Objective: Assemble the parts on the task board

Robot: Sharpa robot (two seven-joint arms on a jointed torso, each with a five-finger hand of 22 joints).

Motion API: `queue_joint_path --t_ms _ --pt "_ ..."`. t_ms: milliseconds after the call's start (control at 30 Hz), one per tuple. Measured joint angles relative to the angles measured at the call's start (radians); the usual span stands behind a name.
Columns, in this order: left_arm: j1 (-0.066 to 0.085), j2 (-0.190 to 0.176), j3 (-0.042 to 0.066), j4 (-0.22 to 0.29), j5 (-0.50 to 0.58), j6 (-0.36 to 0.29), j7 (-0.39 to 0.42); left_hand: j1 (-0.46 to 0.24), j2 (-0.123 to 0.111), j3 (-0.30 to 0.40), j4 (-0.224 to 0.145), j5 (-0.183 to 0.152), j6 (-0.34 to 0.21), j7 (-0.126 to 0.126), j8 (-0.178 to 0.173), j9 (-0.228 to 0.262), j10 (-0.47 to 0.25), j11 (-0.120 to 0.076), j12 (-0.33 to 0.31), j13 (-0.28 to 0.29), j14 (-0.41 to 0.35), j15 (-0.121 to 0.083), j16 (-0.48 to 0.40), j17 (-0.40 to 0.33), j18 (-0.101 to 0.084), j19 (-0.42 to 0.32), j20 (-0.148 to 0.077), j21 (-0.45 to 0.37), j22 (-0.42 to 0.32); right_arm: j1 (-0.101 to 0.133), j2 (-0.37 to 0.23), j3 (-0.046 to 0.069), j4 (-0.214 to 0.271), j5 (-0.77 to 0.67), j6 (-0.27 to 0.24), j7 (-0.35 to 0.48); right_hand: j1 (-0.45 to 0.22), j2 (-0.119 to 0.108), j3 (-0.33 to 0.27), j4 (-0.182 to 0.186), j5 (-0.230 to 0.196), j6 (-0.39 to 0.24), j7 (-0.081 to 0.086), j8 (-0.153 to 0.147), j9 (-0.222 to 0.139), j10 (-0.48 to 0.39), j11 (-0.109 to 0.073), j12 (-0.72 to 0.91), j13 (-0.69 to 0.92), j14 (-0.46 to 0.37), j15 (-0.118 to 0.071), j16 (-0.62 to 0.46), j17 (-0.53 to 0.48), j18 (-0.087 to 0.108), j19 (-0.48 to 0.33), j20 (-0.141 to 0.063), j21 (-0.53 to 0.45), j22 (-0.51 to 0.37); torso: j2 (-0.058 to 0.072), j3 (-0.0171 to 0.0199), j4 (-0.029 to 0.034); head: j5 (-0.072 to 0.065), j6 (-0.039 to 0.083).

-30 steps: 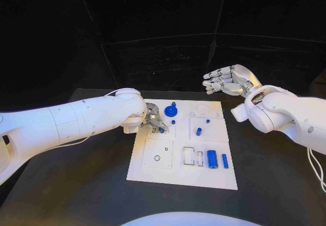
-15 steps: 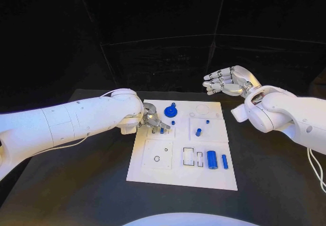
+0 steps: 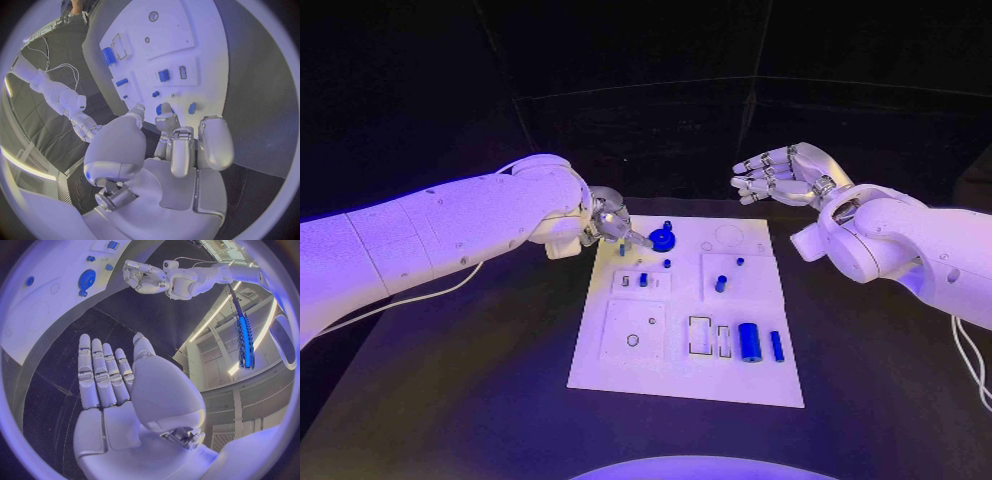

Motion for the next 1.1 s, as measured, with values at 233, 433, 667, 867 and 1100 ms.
queue_joint_path --t_ms 233,433,667,867,1100 --pt "0.029 0.065 0.012 -0.159 -0.01 0.07 -0.001 0.031 0.019 -0.007 -0.013 0.0 -0.027 0.017 -0.027 -0.022 -0.009 0.009 -0.002 -0.008 -0.002 0.012 0.0 0.0 0.0 -0.002 0.01 -0.005 -0.003 0.0 0.002 0.0 -0.006 0.0 0.0 -0.002 0.0 0.0 0.004 -0.004 0.0 0.0 0.0 0.0 0.0 0.0 0.0 0.0 0.0 0.0 0.0 0.0 0.0 0.0 0.0 0.0 -0.004 -0.001 0.001 0.0011 -0.0014 0.006 0.004" --pt "0.032 0.114 0.012 -0.276 -0.037 0.103 -0.001 0.027 0.019 -0.04 0.006 0.0 -0.026 0.018 -0.036 -0.032 -0.005 0.012 -0.002 -0.005 0.002 0.016 0.0 0.0 0.0 -0.002 0.017 -0.005 0.004 0.0 0.006 0.0 -0.004 -0.001 0.001 -0.004 0.0 0.0 0.004 -0.004 0.0 0.0 0.0 0.0 0.0 0.0 0.0 0.0 0.0 0.0 0.0 0.0 -0.001 0.0 0.0 0.0 -0.004 -0.003 0.004 0.001 -0.0071 0.013 0.008" --pt "0.025 0.162 0.011 -0.367 -0.061 0.132 -0.001 0.003 0.009 -0.089 0.041 0.0 -0.021 0.023 -0.042 -0.041 -0.005 0.012 0.002 -0.003 0.002 0.016 0.0 0.0 0.0 -0.002 0.017 -0.005 0.009 0.0 0.013 0.0 -0.004 -0.002 0.001 -0.005 0.0 0.0 0.004 -0.009 0.0 0.0 0.0 0.0 0.0 0.0 0.0 0.0 0.0 0.0 0.0 0.0 -0.001 0.0 0.0 0.0 -0.008 -0.004 0.01 -0.0005 -0.0128 0.019 0.013" --pt "0.001 0.194 0.01 -0.423 -0.071 0.141 0.001 -0.002 0.014 -0.111 0.047 0.0 -0.012 0.021 -0.043 -0.044 -0.005 0.012 0.002 -0.002 0.002 0.016 0.0 0.0 0.0 -0.002 0.017 -0.005 0.01 0.0 0.017 0.0 -0.005 -0.003 0.002 -0.006 0.0 0.0 0.004 -0.009 0.005 0.0 0.0 0.0 0.0 0.0 0.0 0.0 0.0 0.0 0.0 0.0 -0.001 0.0 0.0 0.0 -0.008 -0.005 0.011 -0.0011 -0.0149 0.021 0.014" --pt "-0.012 0.214 0.01 -0.454 -0.078 0.153 0.006 -0.002 0.014 -0.12 0.045 0.0 -0.008 0.017 -0.043 -0.045 -0.005 0.012 0.002 -0.002 0.002 0.016 0.0 0.0 0.0 -0.002 0.017 -0.005 0.012 0.0 0.019 0.0 -0.007 -0.004 0.002 -0.008 0.0 0.0 0.004 -0.009 0.005 0.0 0.0 0.0 0.0 0.0 0.0 0.0 0.0 0.0 0.0 0.0 -0.001 0.0 0.0 0.0 -0.008 -0.005 0.012 -0.0012 -0.015 0.017 0.013"
